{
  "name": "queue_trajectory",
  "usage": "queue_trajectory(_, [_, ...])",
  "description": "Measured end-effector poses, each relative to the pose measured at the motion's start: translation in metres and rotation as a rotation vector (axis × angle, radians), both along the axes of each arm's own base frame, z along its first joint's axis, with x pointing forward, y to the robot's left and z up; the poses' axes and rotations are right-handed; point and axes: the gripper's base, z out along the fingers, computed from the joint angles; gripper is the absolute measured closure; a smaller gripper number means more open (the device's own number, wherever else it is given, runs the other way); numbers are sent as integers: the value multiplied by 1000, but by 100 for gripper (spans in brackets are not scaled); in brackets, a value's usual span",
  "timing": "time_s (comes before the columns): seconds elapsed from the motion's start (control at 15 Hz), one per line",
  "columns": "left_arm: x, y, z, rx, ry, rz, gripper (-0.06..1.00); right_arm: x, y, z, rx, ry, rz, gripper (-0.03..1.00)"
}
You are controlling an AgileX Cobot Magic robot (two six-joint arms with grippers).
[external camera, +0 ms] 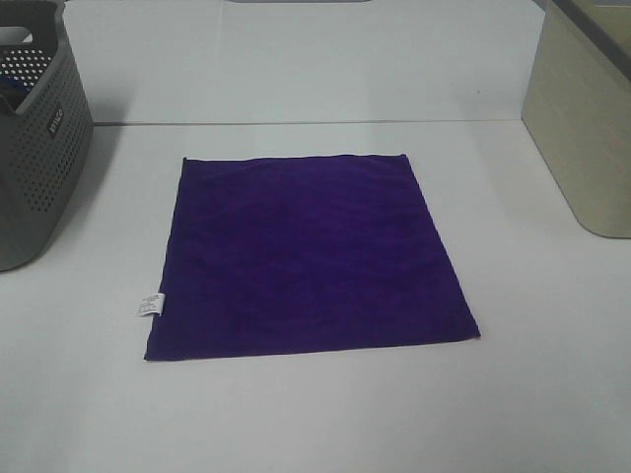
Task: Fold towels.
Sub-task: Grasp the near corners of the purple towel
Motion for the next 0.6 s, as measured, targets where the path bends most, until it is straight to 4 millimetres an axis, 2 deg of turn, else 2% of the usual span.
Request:
queue_trajectory(0.13, [25,1,31,-46,153,23,-5,26,5,23,13,201,9,1])
queue_trajectory(0.2, [49,2,43,-56,276,28,-5,51,8,34,19,314,-2,1])
queue_trajectory(0.27, [107,3,52,-55,463,19,-5,109,15,43,11,500,-12,1])
queue_trajectory(0.33, [133,3,45,-46,546,-14,-5,135,18,42,5,552,-2,1])
queue_trajectory(0.4, [133,3,45,-46,546,-14,-5,135,18,42,5,552,-2,1])
queue_trajectory(0.47, [184,-3,19,-104,658,-97,-5,184,27,26,40,570,37,1])
queue_trajectory(0.6, [224,-19,-6,-205,665,-190,-5,216,43,2,130,605,145,1])
